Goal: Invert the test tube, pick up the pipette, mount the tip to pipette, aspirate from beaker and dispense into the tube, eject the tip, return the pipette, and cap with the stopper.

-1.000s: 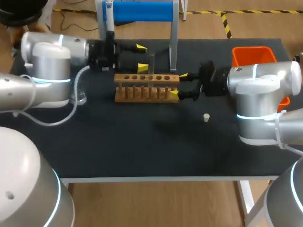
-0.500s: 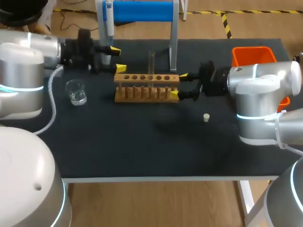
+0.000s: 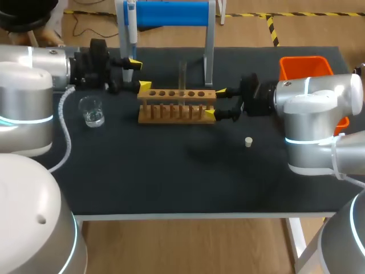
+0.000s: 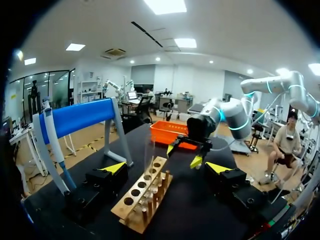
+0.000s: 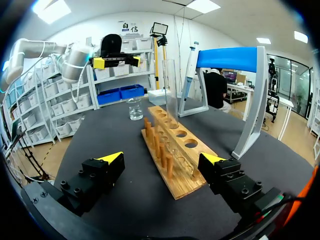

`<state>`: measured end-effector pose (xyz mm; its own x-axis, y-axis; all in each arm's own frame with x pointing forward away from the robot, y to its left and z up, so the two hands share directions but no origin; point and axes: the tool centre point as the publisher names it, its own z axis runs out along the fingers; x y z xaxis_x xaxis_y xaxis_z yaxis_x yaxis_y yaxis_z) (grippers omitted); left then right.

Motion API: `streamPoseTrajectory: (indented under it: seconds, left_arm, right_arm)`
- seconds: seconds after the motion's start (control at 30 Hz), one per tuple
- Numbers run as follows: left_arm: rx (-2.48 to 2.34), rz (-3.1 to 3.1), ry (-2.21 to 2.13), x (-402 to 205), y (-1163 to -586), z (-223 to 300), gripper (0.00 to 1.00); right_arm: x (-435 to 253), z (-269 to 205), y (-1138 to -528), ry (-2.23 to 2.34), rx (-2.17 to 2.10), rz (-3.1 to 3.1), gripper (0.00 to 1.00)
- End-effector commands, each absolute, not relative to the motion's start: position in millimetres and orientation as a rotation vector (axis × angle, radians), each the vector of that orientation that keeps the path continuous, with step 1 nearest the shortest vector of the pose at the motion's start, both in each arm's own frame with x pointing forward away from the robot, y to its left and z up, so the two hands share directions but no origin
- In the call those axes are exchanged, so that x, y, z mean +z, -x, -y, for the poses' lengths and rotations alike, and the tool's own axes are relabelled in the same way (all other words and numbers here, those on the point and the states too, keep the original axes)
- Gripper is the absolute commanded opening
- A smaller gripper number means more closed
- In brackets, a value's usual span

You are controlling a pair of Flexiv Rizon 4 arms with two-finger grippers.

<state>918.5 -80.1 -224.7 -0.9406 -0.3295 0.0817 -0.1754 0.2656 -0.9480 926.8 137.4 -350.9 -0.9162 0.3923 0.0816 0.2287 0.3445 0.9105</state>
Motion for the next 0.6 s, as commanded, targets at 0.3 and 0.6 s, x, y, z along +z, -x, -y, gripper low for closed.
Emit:
streamPoseTrajectory:
  seconds: [0.3, 0.6]
  left_arm:
    - [-1.439, -2.133, 1.03, -243, -932, -70, 1.0]
    - [-1.137, -1.912, 1.412, -258, -950, -170, 1.0]
  right_arm:
    - [-351, -137, -927, -0.57, 1.621, -2.447, 1.0]
    - [-351, -137, -927, -0.57, 1.621, -2.447, 1.0]
